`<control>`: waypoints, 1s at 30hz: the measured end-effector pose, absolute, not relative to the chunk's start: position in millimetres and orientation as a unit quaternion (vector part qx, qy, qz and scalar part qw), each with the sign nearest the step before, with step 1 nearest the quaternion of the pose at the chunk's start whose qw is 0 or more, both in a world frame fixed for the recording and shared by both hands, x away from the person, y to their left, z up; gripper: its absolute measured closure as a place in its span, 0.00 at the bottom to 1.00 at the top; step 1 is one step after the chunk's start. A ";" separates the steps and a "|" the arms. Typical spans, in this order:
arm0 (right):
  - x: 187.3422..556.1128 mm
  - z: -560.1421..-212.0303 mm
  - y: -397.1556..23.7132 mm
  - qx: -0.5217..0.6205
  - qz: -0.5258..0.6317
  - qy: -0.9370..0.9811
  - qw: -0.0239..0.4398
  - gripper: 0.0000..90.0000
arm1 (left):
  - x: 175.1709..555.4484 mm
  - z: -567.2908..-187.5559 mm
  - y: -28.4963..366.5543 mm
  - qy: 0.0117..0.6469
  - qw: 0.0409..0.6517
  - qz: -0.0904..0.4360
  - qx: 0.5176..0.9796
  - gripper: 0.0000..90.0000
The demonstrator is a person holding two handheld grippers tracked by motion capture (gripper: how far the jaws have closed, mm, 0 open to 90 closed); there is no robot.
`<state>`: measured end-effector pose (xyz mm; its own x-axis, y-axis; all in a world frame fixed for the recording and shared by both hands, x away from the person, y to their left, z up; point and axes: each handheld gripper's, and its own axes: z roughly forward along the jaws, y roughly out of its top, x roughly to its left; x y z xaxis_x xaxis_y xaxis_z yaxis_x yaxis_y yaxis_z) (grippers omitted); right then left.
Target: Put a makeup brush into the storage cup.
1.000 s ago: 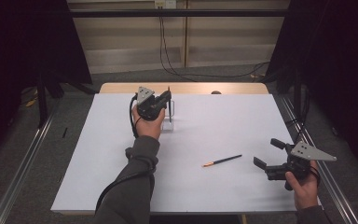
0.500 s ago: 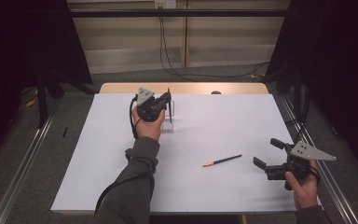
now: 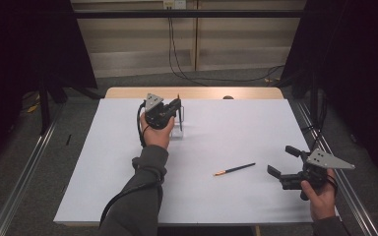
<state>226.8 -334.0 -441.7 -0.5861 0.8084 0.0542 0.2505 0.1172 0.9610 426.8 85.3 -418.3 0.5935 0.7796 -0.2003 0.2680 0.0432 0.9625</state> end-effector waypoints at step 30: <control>226.9 -441.6 -333.2 0.374 0.547 0.704 0.254 0.00 | 426.7 -414.0 85.8 0.382 0.601 0.234 0.662 0.47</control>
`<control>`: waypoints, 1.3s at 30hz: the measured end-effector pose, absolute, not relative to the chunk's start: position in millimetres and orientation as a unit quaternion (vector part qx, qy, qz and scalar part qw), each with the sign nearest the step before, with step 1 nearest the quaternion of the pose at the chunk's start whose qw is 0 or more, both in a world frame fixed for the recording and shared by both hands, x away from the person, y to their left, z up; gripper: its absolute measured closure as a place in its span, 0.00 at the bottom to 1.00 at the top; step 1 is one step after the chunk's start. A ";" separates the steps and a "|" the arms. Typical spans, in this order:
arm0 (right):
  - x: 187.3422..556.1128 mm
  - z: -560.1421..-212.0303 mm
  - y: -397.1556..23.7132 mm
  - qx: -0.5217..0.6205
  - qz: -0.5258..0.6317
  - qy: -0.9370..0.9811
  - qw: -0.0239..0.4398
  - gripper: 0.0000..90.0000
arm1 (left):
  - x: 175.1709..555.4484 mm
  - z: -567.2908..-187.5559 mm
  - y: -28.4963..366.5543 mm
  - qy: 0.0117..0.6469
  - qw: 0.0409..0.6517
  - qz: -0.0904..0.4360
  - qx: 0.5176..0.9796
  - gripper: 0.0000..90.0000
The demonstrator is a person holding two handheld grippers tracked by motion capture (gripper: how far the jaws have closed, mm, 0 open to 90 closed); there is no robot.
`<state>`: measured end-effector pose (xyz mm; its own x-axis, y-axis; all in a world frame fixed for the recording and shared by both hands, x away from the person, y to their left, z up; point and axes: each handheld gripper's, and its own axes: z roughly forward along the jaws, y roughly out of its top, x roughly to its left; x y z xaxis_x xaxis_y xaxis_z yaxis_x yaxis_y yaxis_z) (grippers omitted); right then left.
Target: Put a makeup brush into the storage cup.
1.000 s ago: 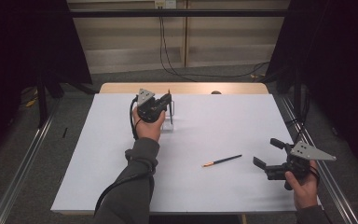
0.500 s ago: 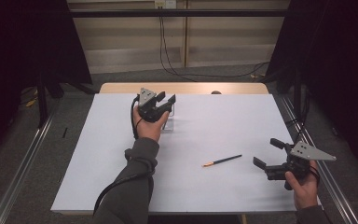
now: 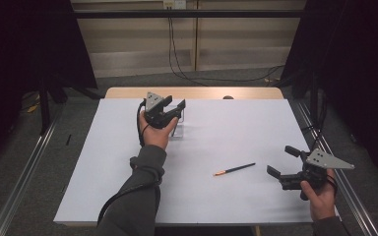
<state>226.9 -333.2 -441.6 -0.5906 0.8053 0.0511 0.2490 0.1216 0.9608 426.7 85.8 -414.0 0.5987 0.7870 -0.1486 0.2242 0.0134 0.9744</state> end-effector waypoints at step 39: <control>227.2 -441.3 -330.9 0.364 0.542 0.714 0.251 0.00 | 414.9 -403.7 93.0 0.345 0.615 0.221 0.674 0.08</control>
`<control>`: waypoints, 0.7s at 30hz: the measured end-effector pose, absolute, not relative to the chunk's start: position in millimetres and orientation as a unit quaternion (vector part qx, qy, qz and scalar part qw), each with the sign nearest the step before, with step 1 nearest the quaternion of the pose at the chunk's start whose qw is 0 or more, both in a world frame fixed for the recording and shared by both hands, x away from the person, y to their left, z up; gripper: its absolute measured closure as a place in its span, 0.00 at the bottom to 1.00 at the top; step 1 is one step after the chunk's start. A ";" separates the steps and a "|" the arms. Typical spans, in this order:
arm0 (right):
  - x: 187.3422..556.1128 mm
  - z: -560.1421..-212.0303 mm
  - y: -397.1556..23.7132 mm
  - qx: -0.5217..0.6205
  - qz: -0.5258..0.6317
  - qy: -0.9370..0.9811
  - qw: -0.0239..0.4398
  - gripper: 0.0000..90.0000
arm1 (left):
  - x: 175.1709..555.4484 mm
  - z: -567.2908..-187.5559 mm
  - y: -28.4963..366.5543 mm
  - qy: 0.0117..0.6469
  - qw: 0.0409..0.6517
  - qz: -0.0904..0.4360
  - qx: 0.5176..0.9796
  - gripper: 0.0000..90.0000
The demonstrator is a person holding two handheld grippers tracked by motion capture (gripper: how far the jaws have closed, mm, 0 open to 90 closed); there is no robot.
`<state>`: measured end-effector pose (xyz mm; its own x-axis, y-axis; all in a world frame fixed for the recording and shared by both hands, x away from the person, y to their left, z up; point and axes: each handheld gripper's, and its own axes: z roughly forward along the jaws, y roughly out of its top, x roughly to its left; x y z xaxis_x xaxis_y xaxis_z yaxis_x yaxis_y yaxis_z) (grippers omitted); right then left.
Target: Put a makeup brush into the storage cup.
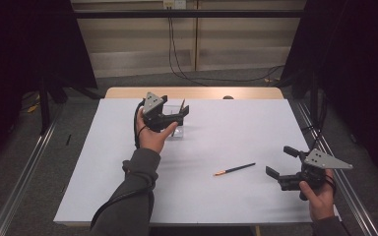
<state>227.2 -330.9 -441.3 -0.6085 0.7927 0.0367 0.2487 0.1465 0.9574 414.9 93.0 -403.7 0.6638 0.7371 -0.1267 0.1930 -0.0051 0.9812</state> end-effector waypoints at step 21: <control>226.9 -441.9 -329.7 0.367 0.541 0.713 0.252 0.00 | 403.4 -400.7 111.9 0.325 0.615 0.195 0.692 0.01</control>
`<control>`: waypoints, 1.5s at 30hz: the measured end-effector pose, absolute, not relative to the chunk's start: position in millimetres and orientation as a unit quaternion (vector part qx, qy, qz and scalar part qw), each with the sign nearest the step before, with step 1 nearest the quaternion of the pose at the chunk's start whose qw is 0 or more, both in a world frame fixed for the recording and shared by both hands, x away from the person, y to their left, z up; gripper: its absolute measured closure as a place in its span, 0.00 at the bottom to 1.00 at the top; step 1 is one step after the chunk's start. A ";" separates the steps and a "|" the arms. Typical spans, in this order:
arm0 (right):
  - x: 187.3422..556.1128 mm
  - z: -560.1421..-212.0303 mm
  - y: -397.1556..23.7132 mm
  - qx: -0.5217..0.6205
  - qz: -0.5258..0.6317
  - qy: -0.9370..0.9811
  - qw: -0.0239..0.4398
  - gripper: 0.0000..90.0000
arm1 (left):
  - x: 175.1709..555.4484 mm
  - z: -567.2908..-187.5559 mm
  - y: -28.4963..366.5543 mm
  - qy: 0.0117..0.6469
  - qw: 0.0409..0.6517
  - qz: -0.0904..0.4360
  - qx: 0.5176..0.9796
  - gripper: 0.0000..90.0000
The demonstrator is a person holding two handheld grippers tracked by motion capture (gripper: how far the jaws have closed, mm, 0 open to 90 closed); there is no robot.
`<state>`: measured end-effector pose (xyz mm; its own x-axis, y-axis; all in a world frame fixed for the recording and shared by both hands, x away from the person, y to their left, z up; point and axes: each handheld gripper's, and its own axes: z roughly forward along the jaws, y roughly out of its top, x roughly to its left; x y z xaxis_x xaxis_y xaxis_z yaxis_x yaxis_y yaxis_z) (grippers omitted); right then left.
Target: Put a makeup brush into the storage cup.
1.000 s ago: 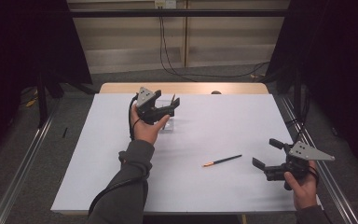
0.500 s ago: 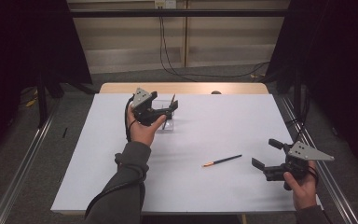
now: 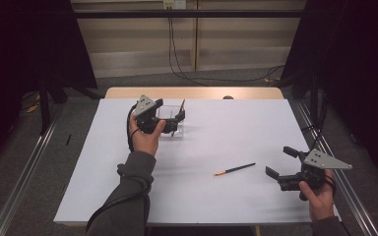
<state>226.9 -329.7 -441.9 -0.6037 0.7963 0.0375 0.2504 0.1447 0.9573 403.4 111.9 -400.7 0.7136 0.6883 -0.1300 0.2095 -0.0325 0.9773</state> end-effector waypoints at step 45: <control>225.6 -441.3 -327.5 0.363 0.543 0.716 0.248 0.00 | 372.6 -415.4 140.1 0.316 0.601 0.171 0.714 0.04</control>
<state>225.6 -327.5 -441.3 -0.6137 0.7886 0.0398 0.2513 0.1472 0.9567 372.6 140.1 -415.4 0.7423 0.6562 -0.1359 0.2453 -0.0773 0.9664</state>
